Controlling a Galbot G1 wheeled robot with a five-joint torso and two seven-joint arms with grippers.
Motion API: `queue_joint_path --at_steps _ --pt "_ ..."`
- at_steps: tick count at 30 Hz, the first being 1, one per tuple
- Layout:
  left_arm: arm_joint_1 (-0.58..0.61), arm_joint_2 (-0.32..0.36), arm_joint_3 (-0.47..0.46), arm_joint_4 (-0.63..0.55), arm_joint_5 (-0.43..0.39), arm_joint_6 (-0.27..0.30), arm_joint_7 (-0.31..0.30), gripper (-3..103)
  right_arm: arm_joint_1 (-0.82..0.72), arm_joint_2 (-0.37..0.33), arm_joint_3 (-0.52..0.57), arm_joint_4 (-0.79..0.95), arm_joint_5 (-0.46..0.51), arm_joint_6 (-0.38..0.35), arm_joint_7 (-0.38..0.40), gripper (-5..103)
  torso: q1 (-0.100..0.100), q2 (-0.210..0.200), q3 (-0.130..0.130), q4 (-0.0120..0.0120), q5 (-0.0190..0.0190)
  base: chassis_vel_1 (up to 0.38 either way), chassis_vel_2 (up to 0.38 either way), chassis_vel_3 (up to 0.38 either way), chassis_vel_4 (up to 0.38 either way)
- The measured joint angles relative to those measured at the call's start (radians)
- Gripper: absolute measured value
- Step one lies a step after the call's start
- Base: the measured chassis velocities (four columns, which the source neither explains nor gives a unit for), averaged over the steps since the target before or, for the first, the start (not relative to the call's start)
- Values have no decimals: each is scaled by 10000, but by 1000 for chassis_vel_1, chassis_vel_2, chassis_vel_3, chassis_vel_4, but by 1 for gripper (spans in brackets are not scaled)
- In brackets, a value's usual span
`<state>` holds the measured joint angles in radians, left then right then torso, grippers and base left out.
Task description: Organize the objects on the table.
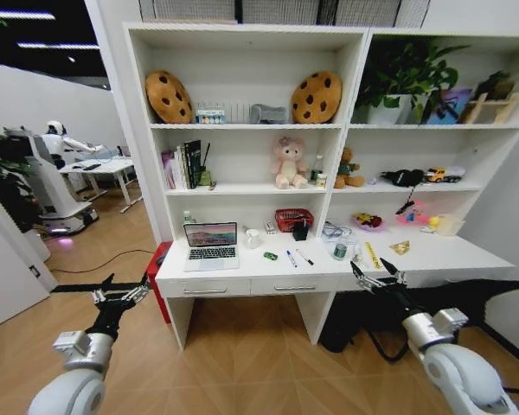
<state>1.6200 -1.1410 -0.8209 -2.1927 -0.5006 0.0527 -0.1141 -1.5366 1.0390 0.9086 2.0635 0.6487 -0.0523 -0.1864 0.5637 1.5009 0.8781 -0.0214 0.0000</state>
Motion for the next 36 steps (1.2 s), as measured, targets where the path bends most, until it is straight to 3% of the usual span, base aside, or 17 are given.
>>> queue_joint_path --at_steps 14,36 --pt "-81 -4 44 150 -23 -21 13 98 -3 117 -59 -132 -36 270 86 100 0 0 0 1 0 0 0 0 0" --pt "-157 -23 87 253 -18 -24 16 98 94 109 -132 -616 298 599 -502 100 0 0 1 -1 -1 -33 29 38 -33"
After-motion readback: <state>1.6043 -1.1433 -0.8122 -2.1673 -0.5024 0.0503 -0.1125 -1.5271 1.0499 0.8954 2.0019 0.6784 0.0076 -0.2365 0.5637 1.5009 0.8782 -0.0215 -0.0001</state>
